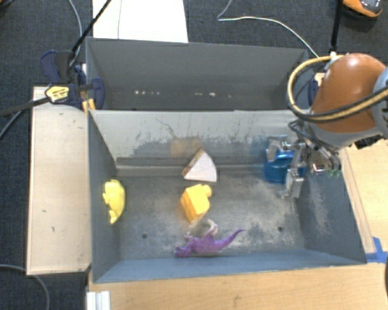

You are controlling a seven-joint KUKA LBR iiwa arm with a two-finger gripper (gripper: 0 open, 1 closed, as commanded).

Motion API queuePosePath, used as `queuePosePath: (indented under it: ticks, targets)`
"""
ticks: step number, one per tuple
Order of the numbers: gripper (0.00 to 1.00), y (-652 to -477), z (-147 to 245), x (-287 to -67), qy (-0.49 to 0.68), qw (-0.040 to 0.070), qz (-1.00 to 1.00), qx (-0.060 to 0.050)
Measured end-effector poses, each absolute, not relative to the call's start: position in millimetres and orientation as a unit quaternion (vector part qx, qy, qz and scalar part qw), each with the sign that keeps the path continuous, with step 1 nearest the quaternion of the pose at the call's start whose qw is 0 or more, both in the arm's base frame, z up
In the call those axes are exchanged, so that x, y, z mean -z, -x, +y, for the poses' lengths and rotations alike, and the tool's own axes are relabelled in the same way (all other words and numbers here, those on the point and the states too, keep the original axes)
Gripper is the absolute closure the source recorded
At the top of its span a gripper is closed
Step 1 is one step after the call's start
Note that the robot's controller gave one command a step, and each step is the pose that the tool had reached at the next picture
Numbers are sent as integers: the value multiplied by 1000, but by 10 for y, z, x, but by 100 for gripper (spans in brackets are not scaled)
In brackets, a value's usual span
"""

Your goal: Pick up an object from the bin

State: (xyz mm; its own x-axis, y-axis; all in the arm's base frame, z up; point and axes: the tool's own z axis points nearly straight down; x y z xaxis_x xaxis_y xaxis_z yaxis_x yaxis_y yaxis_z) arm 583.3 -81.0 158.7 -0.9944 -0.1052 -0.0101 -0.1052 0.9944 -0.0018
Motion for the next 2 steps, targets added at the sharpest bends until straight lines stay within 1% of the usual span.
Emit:
queuePosePath:
  ticks: [1, 2]
  targets:
    - [0, -5811, -586, -1518, 71, 4, 997, 0]
    - [0, -5866, -348, -1174, 87, 7, 996, 1]
